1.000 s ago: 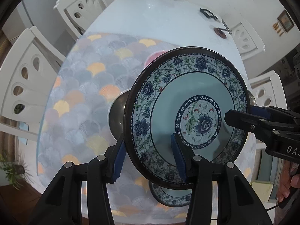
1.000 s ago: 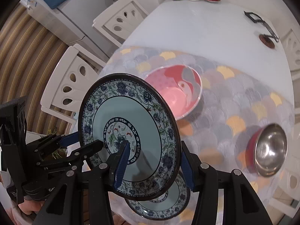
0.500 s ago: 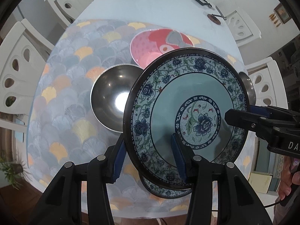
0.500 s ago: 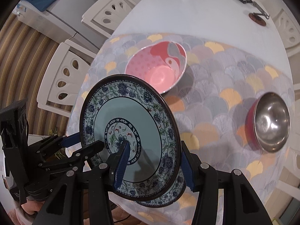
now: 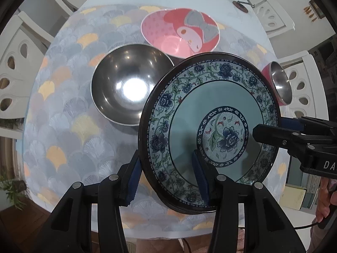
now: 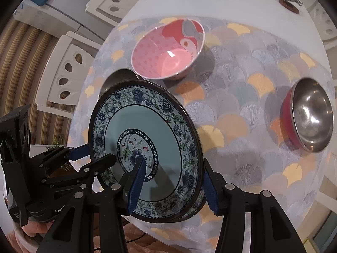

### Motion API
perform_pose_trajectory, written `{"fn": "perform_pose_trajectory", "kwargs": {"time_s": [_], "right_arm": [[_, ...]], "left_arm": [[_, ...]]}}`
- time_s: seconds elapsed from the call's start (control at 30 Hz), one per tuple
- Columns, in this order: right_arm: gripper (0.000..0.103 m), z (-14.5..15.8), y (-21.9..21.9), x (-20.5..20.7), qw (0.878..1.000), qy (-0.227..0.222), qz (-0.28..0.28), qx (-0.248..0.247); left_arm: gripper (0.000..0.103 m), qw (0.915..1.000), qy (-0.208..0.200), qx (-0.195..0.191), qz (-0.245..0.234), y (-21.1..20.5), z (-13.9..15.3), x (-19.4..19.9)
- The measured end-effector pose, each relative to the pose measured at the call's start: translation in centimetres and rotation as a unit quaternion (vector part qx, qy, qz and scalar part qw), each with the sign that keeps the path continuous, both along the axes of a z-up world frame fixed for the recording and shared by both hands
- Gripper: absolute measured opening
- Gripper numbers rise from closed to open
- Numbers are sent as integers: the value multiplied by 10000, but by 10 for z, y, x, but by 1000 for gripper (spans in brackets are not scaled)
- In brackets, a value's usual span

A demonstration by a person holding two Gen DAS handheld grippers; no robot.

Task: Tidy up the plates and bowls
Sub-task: 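Lower the held plate with both tools onto the stacked floral plates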

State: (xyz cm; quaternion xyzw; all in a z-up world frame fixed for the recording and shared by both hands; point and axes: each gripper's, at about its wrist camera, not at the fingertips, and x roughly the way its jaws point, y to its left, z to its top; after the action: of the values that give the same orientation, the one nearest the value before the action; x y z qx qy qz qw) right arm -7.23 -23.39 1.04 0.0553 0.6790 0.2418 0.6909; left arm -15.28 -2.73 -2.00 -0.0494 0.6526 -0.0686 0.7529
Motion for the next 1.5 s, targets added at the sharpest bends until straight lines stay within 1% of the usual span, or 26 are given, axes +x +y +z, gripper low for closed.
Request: {"fn": "perform_pose_trajectory", "kwargs": {"time_s": [0.43,0.57,0.7,0.9,1.3,1.37,1.5], "right_arm": [[51,-24,0,-8,9991,397,27,-115],[54,-32,1,-11,9986,502,59,-148],[54,-40,1,-15,9980,586,91,-228],[54,-51,-2,-20,9970,746,38,-217],[54,-70,4,-23,9948,976,40,-294],[55,-72,7,-23,9943,1013,50,-313],[55,-75,10,-22,9938,1050,61,-355]], "left_arm": [[44,9995,304,-15,-38,-5,-23,-9],[44,9991,404,-7,-93,-8,-30,-13],[44,9987,492,11,-133,-12,-38,-13],[44,9979,629,0,-148,-14,-49,-17],[44,9968,784,-32,-127,-21,-65,-14],[44,9967,806,-31,-129,-28,-66,-13],[44,9964,834,-34,-122,-29,-68,-11]]}}
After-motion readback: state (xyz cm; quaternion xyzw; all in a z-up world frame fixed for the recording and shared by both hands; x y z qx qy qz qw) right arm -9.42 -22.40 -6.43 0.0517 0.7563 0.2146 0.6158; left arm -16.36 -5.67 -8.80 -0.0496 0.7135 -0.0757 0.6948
